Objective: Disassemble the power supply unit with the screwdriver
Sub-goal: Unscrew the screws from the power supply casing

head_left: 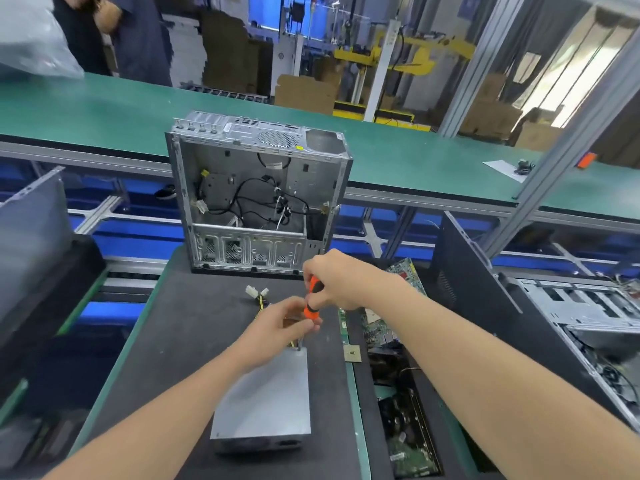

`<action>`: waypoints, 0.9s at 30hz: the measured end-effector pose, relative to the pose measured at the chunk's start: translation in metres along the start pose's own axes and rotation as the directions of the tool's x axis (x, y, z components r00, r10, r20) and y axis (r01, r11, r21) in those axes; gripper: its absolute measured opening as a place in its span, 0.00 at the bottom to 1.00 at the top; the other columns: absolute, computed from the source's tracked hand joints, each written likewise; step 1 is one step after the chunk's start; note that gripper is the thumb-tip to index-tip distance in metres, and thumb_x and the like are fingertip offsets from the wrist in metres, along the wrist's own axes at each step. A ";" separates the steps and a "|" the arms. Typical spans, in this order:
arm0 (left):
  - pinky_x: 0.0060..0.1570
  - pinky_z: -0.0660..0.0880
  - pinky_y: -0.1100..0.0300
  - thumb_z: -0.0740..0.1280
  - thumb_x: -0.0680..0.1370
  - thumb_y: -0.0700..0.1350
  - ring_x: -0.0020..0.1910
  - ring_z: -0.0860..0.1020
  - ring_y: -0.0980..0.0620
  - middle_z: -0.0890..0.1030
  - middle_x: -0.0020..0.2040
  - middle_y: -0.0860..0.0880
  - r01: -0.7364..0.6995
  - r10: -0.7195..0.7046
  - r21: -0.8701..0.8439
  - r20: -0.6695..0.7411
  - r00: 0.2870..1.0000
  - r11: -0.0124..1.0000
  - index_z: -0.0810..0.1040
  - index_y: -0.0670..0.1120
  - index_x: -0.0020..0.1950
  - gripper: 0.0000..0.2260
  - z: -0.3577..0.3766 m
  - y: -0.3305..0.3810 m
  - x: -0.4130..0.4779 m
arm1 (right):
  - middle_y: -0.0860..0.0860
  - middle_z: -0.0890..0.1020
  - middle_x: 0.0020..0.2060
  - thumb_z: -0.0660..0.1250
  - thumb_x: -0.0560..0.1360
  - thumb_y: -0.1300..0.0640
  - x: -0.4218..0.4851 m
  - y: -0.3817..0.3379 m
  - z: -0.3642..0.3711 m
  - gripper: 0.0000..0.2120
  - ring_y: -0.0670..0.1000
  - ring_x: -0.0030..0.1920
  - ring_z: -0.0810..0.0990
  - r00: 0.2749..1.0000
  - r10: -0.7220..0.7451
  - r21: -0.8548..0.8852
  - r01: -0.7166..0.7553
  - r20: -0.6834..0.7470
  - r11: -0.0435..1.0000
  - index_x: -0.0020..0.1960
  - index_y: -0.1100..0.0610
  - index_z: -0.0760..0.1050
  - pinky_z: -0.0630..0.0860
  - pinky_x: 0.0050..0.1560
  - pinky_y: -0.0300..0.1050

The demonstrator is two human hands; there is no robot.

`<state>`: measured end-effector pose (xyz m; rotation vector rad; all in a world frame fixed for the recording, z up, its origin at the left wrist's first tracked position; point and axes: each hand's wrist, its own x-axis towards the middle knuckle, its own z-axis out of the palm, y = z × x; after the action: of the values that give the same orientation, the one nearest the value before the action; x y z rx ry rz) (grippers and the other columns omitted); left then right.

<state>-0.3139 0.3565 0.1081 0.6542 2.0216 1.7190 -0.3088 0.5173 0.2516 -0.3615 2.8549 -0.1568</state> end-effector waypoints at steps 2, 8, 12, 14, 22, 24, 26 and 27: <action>0.62 0.80 0.49 0.66 0.84 0.38 0.59 0.85 0.49 0.86 0.59 0.48 0.006 -0.006 -0.030 0.001 1.000 1.000 0.78 0.44 0.65 0.10 -0.001 0.002 0.000 | 0.48 0.79 0.42 0.74 0.73 0.53 0.001 0.002 -0.005 0.10 0.50 0.41 0.79 0.996 -0.080 -0.022 0.081 0.047 0.996 0.50 0.52 0.76 0.78 0.39 0.45; 0.58 0.79 0.55 0.66 0.84 0.37 0.54 0.85 0.53 0.88 0.55 0.48 -0.018 0.018 0.056 0.004 1.000 0.998 0.80 0.46 0.63 0.10 -0.001 0.000 0.001 | 0.46 0.78 0.46 0.75 0.69 0.57 0.005 -0.005 -0.006 0.12 0.46 0.45 0.74 0.960 -0.266 -0.068 0.272 0.094 0.960 0.50 0.52 0.76 0.67 0.36 0.38; 0.52 0.79 0.57 0.67 0.83 0.38 0.46 0.84 0.60 0.88 0.49 0.53 -0.040 0.046 0.159 -0.038 0.998 0.986 0.81 0.48 0.56 0.07 0.002 -0.002 0.001 | 0.50 0.76 0.48 0.69 0.74 0.40 -0.003 -0.010 -0.007 0.21 0.53 0.48 0.76 0.988 -0.155 -0.129 0.150 -0.027 0.980 0.57 0.53 0.71 0.75 0.41 0.49; 0.52 0.79 0.56 0.67 0.83 0.40 0.46 0.84 0.60 0.88 0.49 0.54 -0.051 0.060 0.158 -0.049 0.997 0.986 0.81 0.50 0.56 0.07 0.004 -0.001 0.001 | 0.50 0.72 0.41 0.58 0.75 0.28 -0.006 -0.022 -0.002 0.28 0.56 0.43 0.75 0.974 0.095 -0.136 -0.125 -0.207 0.983 0.51 0.55 0.69 0.72 0.35 0.49; 0.61 0.79 0.46 0.65 0.81 0.49 0.58 0.85 0.52 0.87 0.55 0.51 -0.061 0.061 0.056 -0.008 0.998 0.997 0.77 0.49 0.65 0.13 0.005 -0.001 -0.005 | 0.53 0.72 0.38 0.63 0.81 0.47 0.004 -0.034 0.012 0.19 0.56 0.39 0.74 0.933 0.323 0.131 -0.304 -0.161 0.944 0.39 0.59 0.66 0.73 0.39 0.49; 0.58 0.79 0.50 0.64 0.83 0.49 0.56 0.85 0.54 0.87 0.55 0.53 -0.053 0.054 0.049 -0.008 0.999 0.997 0.77 0.52 0.64 0.11 0.004 -0.002 -0.004 | 0.53 0.72 0.36 0.64 0.80 0.47 0.003 -0.029 0.011 0.18 0.54 0.35 0.71 0.955 0.273 0.136 -0.257 -0.115 0.957 0.38 0.57 0.66 0.69 0.34 0.47; 0.57 0.79 0.53 0.64 0.85 0.48 0.53 0.85 0.57 0.87 0.56 0.54 -0.048 0.048 0.061 -0.005 0.999 0.997 0.77 0.54 0.63 0.08 0.004 -0.003 -0.004 | 0.53 0.74 0.38 0.66 0.79 0.46 0.000 -0.024 0.008 0.15 0.54 0.36 0.72 0.978 0.197 0.104 -0.190 -0.065 0.976 0.43 0.57 0.69 0.67 0.32 0.46; 0.57 0.79 0.52 0.63 0.86 0.46 0.53 0.84 0.58 0.87 0.56 0.54 -0.045 0.045 0.070 -0.002 0.999 0.997 0.77 0.55 0.63 0.08 0.004 -0.002 -0.004 | 0.53 0.75 0.39 0.66 0.78 0.45 -0.002 -0.021 0.005 0.14 0.53 0.37 0.73 0.987 0.152 0.090 -0.148 -0.045 0.985 0.46 0.57 0.71 0.67 0.32 0.46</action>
<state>-0.3081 0.3572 0.1054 0.7244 2.0931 1.6818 -0.3004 0.4973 0.2498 -0.1258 2.9010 -0.2635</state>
